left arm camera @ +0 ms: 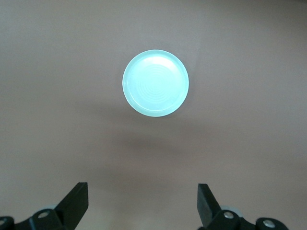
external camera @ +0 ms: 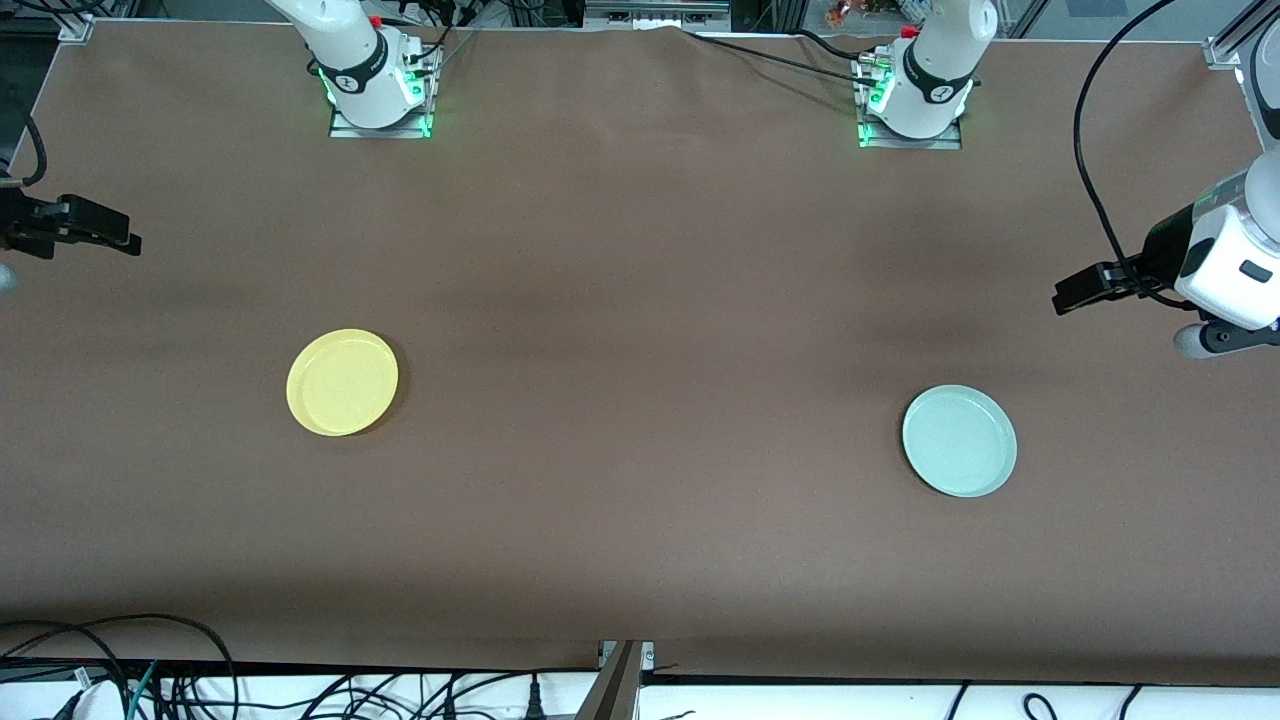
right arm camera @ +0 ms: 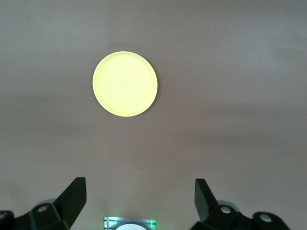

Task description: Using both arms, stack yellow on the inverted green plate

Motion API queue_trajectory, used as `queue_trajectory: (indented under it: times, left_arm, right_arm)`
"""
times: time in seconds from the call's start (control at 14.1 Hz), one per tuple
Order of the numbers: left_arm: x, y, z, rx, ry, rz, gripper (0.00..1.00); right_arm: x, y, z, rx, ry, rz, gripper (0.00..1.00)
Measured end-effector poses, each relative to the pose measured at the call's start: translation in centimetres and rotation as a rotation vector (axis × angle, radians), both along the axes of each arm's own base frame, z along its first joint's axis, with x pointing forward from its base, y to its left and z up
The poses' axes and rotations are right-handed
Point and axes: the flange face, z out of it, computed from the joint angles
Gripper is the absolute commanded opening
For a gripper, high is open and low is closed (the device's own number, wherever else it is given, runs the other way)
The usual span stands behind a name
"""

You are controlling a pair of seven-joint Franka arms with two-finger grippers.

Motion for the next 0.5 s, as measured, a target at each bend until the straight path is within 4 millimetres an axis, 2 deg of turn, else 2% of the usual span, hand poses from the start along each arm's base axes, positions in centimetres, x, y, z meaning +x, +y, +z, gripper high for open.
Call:
queue_trajectory:
  times: [0.21, 0.5]
  left_arm:
    - [0.1, 0.1, 0.9, -0.001, -0.020, 0.001, 1.00]
    - [0.0, -0.2, 0.9, -0.006, -0.016, -0.052, 1.00]
  right_arm:
    - [0.8, 0.0, -1.4, -0.002, 0.015, 0.000, 1.00]
    - [2.2, -0.3, -5.5, -0.006, 0.077, -0.006, 1.00]
